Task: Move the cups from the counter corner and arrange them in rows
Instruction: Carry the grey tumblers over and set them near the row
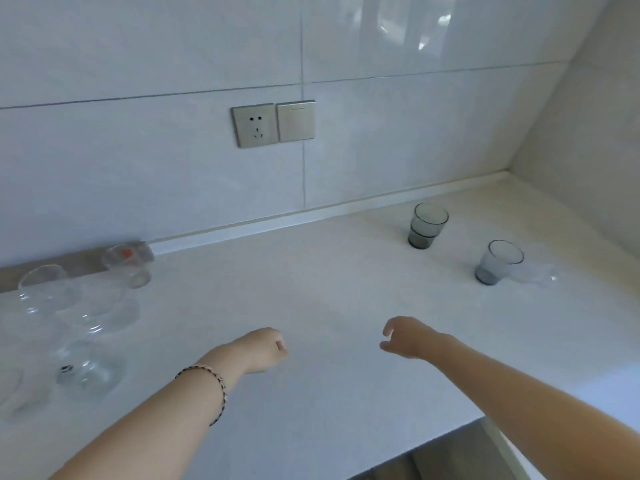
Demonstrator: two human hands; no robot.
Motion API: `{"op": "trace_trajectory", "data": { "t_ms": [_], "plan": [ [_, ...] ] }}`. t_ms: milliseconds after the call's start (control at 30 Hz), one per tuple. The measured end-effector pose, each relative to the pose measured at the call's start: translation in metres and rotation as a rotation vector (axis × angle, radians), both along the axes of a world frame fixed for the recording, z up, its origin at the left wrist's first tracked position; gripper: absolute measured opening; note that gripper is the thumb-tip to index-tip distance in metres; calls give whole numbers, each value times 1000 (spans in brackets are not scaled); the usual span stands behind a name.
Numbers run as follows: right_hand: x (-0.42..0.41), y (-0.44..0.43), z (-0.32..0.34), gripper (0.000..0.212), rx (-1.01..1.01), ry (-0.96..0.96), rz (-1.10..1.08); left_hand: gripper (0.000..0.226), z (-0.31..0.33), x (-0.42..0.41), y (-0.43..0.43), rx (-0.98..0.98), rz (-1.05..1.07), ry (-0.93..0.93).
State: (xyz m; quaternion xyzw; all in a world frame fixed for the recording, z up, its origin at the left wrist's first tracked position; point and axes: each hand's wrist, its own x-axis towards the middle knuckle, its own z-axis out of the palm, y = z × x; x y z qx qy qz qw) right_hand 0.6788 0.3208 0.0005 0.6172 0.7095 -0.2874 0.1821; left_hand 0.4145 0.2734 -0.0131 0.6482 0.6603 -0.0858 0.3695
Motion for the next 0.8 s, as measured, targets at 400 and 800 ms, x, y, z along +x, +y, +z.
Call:
{"op": "trace_trajectory", "data": {
  "t_ms": [400, 800],
  "plan": [
    [211, 93, 2, 52, 258, 21, -355, 10, -12, 218, 114, -57, -218, -13],
    [252, 197, -8, 102, 263, -114, -138, 10, -31, 263, 157, -89, -249, -13]
  ]
}}
